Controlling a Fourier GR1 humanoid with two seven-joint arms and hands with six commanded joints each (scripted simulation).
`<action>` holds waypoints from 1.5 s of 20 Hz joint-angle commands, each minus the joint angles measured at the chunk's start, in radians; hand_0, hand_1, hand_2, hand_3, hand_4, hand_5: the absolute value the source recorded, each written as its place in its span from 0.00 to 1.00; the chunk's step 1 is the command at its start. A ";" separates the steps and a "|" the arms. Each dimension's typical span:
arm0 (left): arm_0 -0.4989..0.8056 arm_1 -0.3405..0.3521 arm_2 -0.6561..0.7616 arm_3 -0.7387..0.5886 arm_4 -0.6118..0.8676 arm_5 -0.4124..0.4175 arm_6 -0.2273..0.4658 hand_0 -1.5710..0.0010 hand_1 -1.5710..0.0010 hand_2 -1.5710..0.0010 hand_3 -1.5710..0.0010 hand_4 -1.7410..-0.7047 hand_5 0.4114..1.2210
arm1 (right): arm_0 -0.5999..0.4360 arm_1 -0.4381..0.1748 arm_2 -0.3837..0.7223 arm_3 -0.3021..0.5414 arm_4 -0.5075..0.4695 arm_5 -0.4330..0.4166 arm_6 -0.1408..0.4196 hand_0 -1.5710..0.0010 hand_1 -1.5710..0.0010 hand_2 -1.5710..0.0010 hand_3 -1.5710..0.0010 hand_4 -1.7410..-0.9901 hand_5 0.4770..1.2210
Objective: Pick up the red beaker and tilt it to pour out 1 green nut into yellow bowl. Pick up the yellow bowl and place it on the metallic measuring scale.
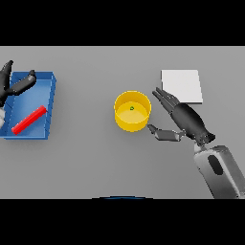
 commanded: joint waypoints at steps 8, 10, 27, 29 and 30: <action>-0.001 0.007 -0.009 -0.017 -0.003 -0.005 0.008 1.00 1.00 1.00 1.00 0.91 0.38 | -0.211 -0.060 0.143 0.140 0.132 0.135 -0.069 1.00 1.00 1.00 1.00 0.62 0.24; -0.007 0.005 -0.008 -0.006 -0.005 -0.006 0.012 1.00 1.00 1.00 1.00 0.91 0.38 | -0.253 -0.057 0.172 0.181 0.150 0.160 -0.089 1.00 1.00 1.00 1.00 0.62 0.26; -0.015 0.011 -0.006 0.008 -0.009 -0.015 -0.007 1.00 1.00 1.00 1.00 0.91 0.40 | -0.440 -0.005 0.315 0.438 0.224 0.304 -0.138 1.00 1.00 1.00 1.00 0.58 0.27; -0.019 0.007 -0.008 0.009 -0.010 -0.018 -0.001 1.00 1.00 1.00 1.00 0.91 0.40 | -0.455 0.004 0.329 0.468 0.238 0.307 -0.130 1.00 1.00 1.00 1.00 0.58 0.30; -0.009 0.009 -0.009 0.007 -0.008 -0.017 -0.012 1.00 1.00 1.00 1.00 0.91 0.39 | -0.461 0.013 0.331 0.465 0.233 0.316 -0.130 1.00 1.00 1.00 1.00 0.58 0.32</action>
